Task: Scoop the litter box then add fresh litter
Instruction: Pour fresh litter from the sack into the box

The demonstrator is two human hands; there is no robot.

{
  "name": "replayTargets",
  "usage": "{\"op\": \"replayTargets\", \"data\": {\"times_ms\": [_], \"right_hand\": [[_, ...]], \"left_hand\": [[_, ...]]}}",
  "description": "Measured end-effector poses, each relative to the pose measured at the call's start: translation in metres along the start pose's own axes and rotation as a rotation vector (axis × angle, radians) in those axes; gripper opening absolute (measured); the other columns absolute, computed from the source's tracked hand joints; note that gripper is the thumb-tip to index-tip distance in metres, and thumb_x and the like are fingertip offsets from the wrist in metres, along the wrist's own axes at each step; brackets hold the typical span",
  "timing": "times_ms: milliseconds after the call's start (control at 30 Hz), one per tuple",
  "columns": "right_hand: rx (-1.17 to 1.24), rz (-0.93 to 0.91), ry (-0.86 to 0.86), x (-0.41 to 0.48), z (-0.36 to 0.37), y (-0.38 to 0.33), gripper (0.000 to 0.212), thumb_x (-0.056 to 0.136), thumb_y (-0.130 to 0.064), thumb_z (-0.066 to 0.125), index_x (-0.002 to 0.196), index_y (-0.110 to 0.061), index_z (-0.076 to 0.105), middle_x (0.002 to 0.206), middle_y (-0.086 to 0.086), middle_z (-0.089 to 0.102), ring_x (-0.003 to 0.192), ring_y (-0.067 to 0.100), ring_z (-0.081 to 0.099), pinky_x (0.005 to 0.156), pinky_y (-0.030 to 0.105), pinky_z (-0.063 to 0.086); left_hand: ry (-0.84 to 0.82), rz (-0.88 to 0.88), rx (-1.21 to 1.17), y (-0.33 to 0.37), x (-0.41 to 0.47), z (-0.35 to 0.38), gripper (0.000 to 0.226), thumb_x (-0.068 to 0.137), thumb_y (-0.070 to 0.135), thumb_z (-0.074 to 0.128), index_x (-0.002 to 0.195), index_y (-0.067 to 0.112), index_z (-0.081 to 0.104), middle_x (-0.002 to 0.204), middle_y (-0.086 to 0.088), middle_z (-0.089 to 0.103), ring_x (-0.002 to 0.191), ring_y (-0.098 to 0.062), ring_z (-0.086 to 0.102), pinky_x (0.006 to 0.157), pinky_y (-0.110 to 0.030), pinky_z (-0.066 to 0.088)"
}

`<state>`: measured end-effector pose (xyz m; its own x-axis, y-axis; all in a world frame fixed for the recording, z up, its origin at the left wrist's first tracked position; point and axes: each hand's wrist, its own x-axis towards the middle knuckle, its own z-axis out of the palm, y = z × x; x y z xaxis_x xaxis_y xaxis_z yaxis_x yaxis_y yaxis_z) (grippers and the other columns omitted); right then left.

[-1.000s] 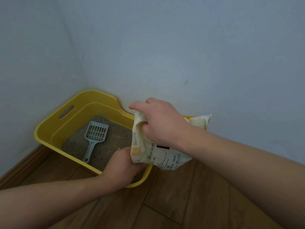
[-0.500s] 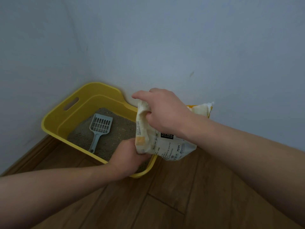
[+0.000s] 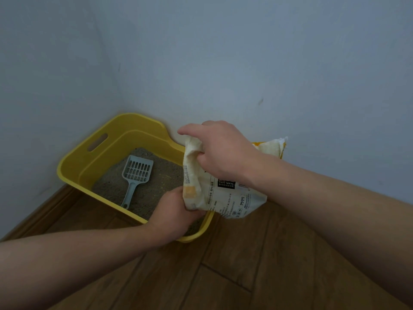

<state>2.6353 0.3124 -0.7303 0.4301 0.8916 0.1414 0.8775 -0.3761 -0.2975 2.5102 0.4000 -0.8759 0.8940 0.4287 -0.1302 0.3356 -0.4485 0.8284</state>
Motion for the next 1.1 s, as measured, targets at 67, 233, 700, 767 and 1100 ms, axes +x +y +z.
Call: {"op": "replayTargets", "data": {"times_ms": [67,233,700,767,1100], "right_hand": [[0.005,0.008,0.002,0.001,0.001,0.001,0.064,0.083,-0.009,0.057,0.141,-0.033,0.049,0.114,0.002,0.063,0.110,0.023,0.055,0.083,0.026,0.036],[0.020,0.015,0.016,0.004,0.004,0.003,0.064,0.082,-0.009,0.058,0.140,-0.034,0.050,0.115,0.001,0.064,0.110,0.022,0.056,0.084,0.025,0.035],[0.028,0.017,0.033,0.014,0.011,0.005,0.062,0.081,-0.007,0.057,0.137,-0.033,0.054,0.115,0.002,0.065,0.109,0.023,0.057,0.084,0.027,0.038],[0.021,0.014,0.039,0.016,0.011,0.004,0.062,0.080,-0.007,0.057,0.136,-0.032,0.055,0.117,0.003,0.065,0.110,0.023,0.057,0.086,0.029,0.040],[0.010,0.020,0.031,0.017,0.011,0.003,0.062,0.081,-0.007,0.056,0.137,-0.033,0.054,0.120,0.003,0.065,0.112,0.023,0.057,0.089,0.028,0.040]], "left_hand": [[0.001,-0.004,-0.018,-0.001,-0.001,-0.001,0.045,0.076,0.020,0.084,0.116,0.031,0.065,0.096,0.034,0.059,0.085,0.019,0.054,0.073,0.001,0.038],[-0.004,-0.006,-0.020,-0.001,-0.001,-0.001,0.045,0.077,0.021,0.083,0.118,0.030,0.066,0.106,0.026,0.063,0.093,0.012,0.056,0.079,-0.002,0.039],[-0.017,0.027,-0.048,-0.013,-0.001,-0.008,0.029,0.078,0.023,0.082,0.102,0.038,0.075,0.113,0.017,0.068,0.105,-0.001,0.063,0.098,-0.036,0.052],[-0.029,0.023,-0.048,-0.015,-0.001,-0.008,0.030,0.079,0.024,0.081,0.104,0.038,0.074,0.115,0.019,0.067,0.108,0.000,0.062,0.100,-0.035,0.052],[-0.041,0.016,-0.029,-0.017,-0.001,-0.009,0.027,0.080,0.026,0.079,0.104,0.038,0.074,0.115,0.020,0.066,0.107,0.000,0.062,0.099,-0.035,0.052]]}}
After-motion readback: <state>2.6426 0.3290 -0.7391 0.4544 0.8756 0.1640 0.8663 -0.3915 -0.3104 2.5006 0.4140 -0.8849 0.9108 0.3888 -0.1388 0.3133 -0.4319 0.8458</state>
